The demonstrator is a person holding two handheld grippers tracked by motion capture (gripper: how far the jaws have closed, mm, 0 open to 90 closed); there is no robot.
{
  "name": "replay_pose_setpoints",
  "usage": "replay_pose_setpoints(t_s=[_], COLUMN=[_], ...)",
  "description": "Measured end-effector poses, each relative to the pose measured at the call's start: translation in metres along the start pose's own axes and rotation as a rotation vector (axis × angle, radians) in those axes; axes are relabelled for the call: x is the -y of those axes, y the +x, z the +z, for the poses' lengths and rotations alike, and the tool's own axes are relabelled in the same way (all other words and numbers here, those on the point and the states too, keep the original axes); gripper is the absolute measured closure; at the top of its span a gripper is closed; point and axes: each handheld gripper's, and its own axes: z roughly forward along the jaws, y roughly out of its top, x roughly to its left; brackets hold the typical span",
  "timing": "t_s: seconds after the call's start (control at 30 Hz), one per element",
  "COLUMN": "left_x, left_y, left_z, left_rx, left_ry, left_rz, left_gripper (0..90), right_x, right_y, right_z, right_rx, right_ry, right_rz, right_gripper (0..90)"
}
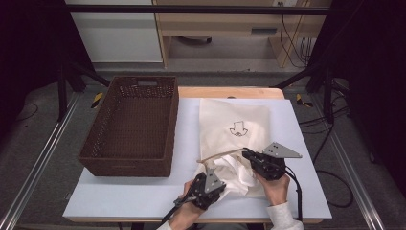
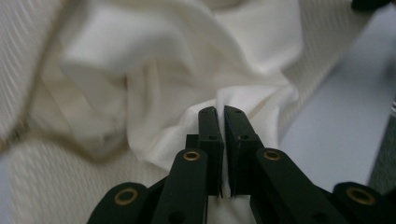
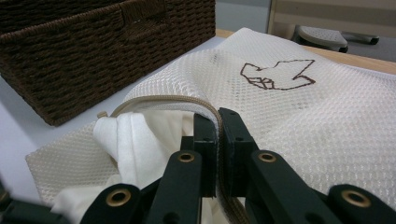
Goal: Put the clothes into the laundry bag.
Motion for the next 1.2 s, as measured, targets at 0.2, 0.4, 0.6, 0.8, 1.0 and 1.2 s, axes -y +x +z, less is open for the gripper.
replay_pose_setpoints(t_s=[0.2, 0.4, 0.6, 0.8, 1.0, 1.2], left_x=[-0.034, -0.032, -0.03, -0.029, -0.017, -0.006], left_y=[0.018, 0.029, 0.032, 0.025, 0.015, 0.022], left_z=[0.045, 0.082, 0.087, 0.053, 0.021, 0.034], left_rx=[-0.061, -0.169, -0.202, -0.05, -0.005, -0.018], left_ry=[-0.017, -0.051, -0.074, -0.031, 0.043, 0.14], left_rz=[-0.011, -0.019, -0.035, -0.057, 0.009, -0.007], left_gripper=[85.1, 83.3, 77.1, 40.2, 32.8, 65.8], right_x=[0.0, -0.001, 0.0, 0.0, 0.0, 0.0], right_y=[0.0, 0.001, 0.001, 0.001, 0.0, 0.001], right_z=[-0.001, -0.002, 0.0, 0.001, -0.001, 0.001], right_rx=[-0.003, -0.009, -0.01, -0.006, -0.004, 0.0], right_ry=[-0.005, -0.013, 0.0, 0.002, -0.004, 0.003], right_rz=[0.007, 0.01, 0.004, 0.004, 0.003, 0.003], right_gripper=[86.3, 86.4, 86.5, 86.4, 86.3, 86.4])
